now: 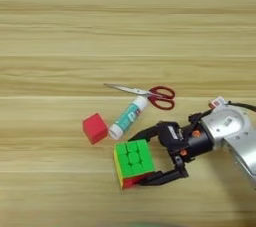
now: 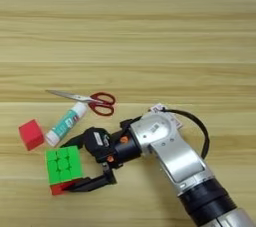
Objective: Move the objects on the table
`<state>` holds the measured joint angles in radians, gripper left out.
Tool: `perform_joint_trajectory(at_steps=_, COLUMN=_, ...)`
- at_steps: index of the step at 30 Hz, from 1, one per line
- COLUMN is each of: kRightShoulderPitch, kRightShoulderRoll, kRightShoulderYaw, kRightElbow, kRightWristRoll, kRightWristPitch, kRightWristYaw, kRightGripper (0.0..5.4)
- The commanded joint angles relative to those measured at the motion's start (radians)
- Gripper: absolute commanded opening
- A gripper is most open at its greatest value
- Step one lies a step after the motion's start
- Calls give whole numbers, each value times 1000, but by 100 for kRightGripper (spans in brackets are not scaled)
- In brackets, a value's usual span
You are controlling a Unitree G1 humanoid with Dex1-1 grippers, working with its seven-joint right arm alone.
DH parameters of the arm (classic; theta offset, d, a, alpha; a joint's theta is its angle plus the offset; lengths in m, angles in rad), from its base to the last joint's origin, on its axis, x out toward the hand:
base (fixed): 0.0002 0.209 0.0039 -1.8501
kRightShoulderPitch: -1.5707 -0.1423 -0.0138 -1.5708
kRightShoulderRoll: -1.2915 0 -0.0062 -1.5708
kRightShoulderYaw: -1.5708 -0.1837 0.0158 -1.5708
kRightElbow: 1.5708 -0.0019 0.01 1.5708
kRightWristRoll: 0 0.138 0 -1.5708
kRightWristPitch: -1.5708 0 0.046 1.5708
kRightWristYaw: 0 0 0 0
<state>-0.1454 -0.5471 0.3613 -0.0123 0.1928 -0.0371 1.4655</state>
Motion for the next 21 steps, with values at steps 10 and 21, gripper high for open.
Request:
perform_joint_trajectory(at_steps=10, kRightShoulderPitch=-10, kRightShoulderRoll=26, kRightShoulderYaw=-13, kRightElbow=88, kRightWristRoll=-40, kRightWristPitch=-105, kRightWristYaw=-74, kRightGripper=334)
perform_joint_trajectory(at_steps=21, kRightShoulderPitch=-4, kRightShoulderRoll=22, kRightShoulderYaw=-19, kRightElbow=86, kRightWristRoll=-46, kRightWristPitch=-112, kRightWristYaw=-91, kRightGripper=417)
